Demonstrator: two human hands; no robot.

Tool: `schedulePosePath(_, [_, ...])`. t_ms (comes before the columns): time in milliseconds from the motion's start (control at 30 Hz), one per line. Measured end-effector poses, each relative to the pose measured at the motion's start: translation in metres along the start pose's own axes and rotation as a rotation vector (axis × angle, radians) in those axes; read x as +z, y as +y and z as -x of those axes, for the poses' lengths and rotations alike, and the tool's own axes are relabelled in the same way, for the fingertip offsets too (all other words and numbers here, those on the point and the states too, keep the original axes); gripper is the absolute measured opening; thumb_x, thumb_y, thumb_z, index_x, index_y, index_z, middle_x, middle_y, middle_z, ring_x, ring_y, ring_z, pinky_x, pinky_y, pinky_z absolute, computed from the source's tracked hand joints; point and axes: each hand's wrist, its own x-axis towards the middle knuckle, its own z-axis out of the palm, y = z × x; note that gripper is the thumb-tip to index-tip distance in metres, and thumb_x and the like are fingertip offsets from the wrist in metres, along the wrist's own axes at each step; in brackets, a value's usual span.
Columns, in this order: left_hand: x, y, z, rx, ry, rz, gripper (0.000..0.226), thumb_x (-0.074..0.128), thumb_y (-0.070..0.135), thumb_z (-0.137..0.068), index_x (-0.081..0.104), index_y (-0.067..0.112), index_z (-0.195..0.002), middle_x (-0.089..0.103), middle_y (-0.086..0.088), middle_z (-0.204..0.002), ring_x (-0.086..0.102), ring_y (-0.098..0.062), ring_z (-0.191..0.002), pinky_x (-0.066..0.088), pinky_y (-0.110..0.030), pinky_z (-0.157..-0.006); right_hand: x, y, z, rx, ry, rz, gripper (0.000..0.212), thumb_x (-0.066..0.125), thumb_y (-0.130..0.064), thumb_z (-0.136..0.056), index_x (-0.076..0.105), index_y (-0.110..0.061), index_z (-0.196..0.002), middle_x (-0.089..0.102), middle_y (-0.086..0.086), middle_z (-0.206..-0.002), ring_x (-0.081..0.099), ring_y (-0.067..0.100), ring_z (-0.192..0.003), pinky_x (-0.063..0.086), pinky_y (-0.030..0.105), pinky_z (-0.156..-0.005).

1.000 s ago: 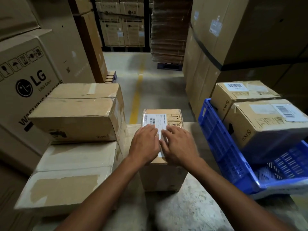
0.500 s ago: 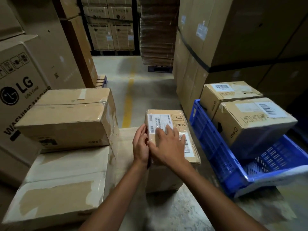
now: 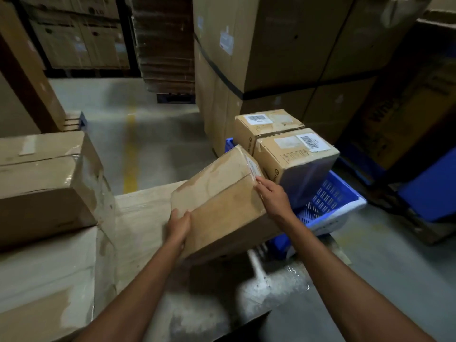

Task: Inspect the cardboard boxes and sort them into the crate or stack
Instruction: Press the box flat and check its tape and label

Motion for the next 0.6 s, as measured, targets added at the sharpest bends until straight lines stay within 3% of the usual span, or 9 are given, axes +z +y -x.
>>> schedulePosePath(100, [-0.024, 0.02, 0.021, 0.116, 0.093, -0.016, 0.056, 0.053, 0.033, -0.097, 0.041, 0.017, -0.149, 0.042, -0.008, -0.153, 0.042, -0.031, -0.137, 0.036, -0.039, -0.112, -0.015, 0.0, 0.006, -0.044, 0.011, -0.14, 0.072, 0.055, -0.061, -0.083, 0.054, -0.024, -0.144, 0.061, 0.002, -0.135, 0.061, 0.019, -0.115, 0.051, 0.046, -0.098])
schedulePosePath(233, [-0.083, 0.055, 0.061, 0.306, 0.225, -0.118, 0.047, 0.06, 0.022, -0.093, 0.056, 0.011, -0.139, 0.054, -0.009, -0.144, 0.05, -0.029, -0.131, 0.039, -0.034, -0.105, -0.026, -0.011, 0.019, -0.115, -0.001, -0.385, 0.049, 0.054, -0.042, -0.09, 0.063, -0.024, -0.134, 0.069, 0.002, -0.125, 0.065, 0.021, -0.111, 0.052, 0.042, -0.094])
schedulePosePath(300, [-0.115, 0.067, 0.085, 0.344, 0.282, -0.145, 0.043, 0.061, 0.022, -0.093, 0.06, 0.014, -0.135, 0.058, -0.007, -0.139, 0.053, -0.028, -0.128, 0.04, -0.034, -0.104, -0.019, -0.017, 0.03, -0.092, -0.017, -0.484, 0.039, 0.057, -0.039, -0.085, 0.073, -0.027, -0.118, 0.073, 0.003, -0.116, 0.066, 0.026, -0.109, 0.052, 0.048, -0.095])
schedulePosePath(367, [-0.142, 0.072, 0.11, 0.367, 0.325, -0.161, 0.042, 0.061, 0.021, -0.094, 0.06, 0.012, -0.135, 0.059, -0.007, -0.138, 0.053, -0.027, -0.129, 0.038, -0.031, -0.104, -0.003, -0.022, 0.044, -0.092, -0.072, -0.53, 0.03, 0.058, -0.039, -0.083, 0.078, -0.023, -0.1, 0.076, 0.005, -0.104, 0.068, 0.027, -0.101, 0.052, 0.054, -0.094])
schedulePosePath(433, [-0.166, 0.07, 0.135, 0.365, 0.4, -0.229, 0.042, 0.06, 0.021, -0.095, 0.059, 0.011, -0.136, 0.058, -0.007, -0.139, 0.052, -0.027, -0.128, 0.039, -0.031, -0.102, 0.018, -0.028, 0.062, -0.093, -0.103, -0.585, 0.024, 0.056, -0.03, -0.089, 0.077, -0.017, -0.086, 0.075, 0.003, -0.087, 0.067, 0.017, -0.082, 0.051, 0.045, -0.082])
schedulePosePath(600, [-0.236, 0.032, 0.183, 0.26, 0.612, -0.343, 0.04, 0.058, 0.027, -0.095, 0.062, 0.016, -0.133, 0.059, -0.005, -0.138, 0.053, -0.027, -0.126, 0.042, -0.034, -0.099, 0.078, -0.05, 0.115, -0.071, -0.314, -0.701, 0.025, 0.053, -0.025, -0.089, 0.075, -0.014, -0.092, 0.074, 0.011, -0.097, 0.064, 0.029, -0.089, 0.049, 0.044, -0.081])
